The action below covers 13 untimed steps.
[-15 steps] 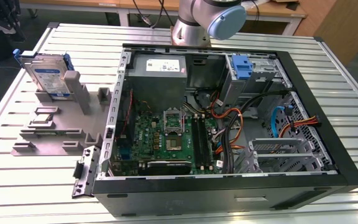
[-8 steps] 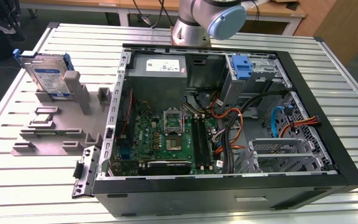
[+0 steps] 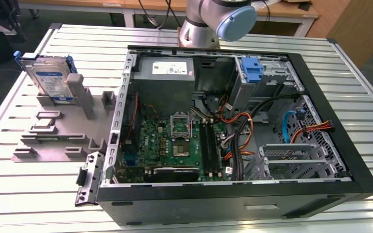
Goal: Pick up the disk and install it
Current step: 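Pick up the disk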
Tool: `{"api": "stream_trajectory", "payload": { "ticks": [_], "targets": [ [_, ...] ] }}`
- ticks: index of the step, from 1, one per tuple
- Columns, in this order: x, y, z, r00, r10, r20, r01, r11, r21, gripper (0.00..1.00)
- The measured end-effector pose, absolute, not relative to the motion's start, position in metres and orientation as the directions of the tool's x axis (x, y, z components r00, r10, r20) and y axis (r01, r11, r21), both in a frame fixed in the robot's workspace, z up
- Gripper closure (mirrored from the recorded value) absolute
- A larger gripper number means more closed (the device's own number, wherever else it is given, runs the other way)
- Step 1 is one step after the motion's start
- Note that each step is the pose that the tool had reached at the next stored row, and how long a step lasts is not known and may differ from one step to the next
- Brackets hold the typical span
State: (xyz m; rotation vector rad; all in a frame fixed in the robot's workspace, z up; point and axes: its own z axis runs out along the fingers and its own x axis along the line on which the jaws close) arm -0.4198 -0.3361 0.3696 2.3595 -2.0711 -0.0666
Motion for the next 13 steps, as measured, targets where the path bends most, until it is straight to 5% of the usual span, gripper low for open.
{"api": "stream_trajectory", "payload": {
  "ticks": [13],
  "targets": [
    [-0.42, -0.3358, 0.3668, 0.214, -0.977, -0.022, -0.976, -0.214, 0.031, 0.9]
  ]
}}
